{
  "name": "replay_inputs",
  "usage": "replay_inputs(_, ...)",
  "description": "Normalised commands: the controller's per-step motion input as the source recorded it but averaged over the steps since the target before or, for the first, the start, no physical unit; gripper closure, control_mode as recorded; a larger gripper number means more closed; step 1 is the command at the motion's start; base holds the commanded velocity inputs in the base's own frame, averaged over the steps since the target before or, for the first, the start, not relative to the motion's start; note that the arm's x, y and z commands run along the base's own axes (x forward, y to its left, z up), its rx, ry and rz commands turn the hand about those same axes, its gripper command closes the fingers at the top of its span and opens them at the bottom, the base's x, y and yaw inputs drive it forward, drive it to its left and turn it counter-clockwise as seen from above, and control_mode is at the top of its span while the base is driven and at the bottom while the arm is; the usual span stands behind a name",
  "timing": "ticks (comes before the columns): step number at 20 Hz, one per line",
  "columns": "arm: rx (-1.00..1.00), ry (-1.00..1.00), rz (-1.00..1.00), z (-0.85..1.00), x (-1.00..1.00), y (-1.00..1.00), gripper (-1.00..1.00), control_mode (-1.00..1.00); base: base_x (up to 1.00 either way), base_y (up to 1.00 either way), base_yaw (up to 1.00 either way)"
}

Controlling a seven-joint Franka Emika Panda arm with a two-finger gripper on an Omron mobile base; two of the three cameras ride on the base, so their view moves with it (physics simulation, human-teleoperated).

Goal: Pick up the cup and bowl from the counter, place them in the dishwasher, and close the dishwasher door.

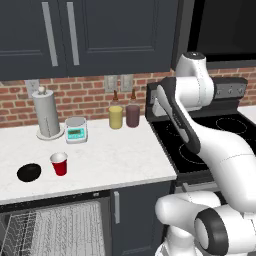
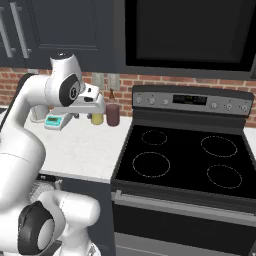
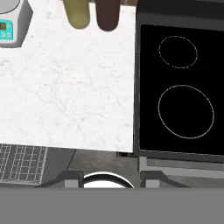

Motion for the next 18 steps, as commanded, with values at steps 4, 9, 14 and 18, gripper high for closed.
replay_inputs(4, 0.00, 0.00, 0.00, 0.00, 0.00, 0.00, -1.00, 1.00, 0.00, 0.00, 0.00)
replay_inputs(9, 0.00, 0.00, 0.00, 0.00, 0.00, 0.00, -1.00, 1.00, -0.12, 0.00, 0.04)
replay_inputs(14, 0.00, 0.00, 0.00, 0.00, 0.00, 0.00, -1.00, 1.00, -0.15, 0.00, 0.47)
replay_inputs(18, 0.00, 0.00, 0.00, 0.00, 0.00, 0.00, -1.00, 1.00, -0.04, 0.00, 0.77)
